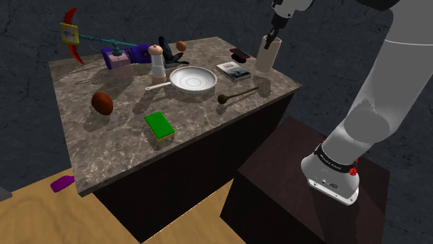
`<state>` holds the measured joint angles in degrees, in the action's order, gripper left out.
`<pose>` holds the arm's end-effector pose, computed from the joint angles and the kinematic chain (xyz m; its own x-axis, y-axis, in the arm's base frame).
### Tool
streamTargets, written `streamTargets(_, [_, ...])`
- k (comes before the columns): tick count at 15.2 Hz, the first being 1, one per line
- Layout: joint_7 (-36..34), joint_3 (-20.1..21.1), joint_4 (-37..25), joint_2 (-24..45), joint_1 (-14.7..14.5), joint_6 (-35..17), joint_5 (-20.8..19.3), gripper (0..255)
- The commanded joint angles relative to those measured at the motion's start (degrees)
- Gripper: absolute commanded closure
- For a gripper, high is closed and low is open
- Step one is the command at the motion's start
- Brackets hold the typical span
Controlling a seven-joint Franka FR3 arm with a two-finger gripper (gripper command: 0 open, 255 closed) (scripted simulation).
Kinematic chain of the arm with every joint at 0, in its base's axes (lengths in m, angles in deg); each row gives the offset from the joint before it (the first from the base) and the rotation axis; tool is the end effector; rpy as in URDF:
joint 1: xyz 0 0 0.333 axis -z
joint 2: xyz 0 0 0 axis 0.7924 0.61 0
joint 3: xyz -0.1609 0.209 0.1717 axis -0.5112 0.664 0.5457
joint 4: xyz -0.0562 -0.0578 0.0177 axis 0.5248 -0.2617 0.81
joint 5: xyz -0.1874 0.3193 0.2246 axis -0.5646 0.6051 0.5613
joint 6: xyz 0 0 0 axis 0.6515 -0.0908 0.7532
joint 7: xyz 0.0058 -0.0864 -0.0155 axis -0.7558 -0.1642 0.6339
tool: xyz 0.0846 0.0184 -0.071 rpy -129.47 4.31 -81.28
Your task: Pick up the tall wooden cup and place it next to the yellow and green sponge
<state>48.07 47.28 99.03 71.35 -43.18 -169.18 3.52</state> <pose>0.5501 -0.3782 0.4031 0.9653 0.2000 0.1677 0.2020 -0.9794 0.0049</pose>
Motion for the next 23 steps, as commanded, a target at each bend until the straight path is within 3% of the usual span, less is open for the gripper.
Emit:
streamTargets(1, [-0.31, -0.15, -0.76, -0.52, -0.03, 1.17, -0.41, 255])
streamTargets(23, [-3.53, -1.02, -14.92, -2.76, 0.31, 17.02, -2.96, 255])
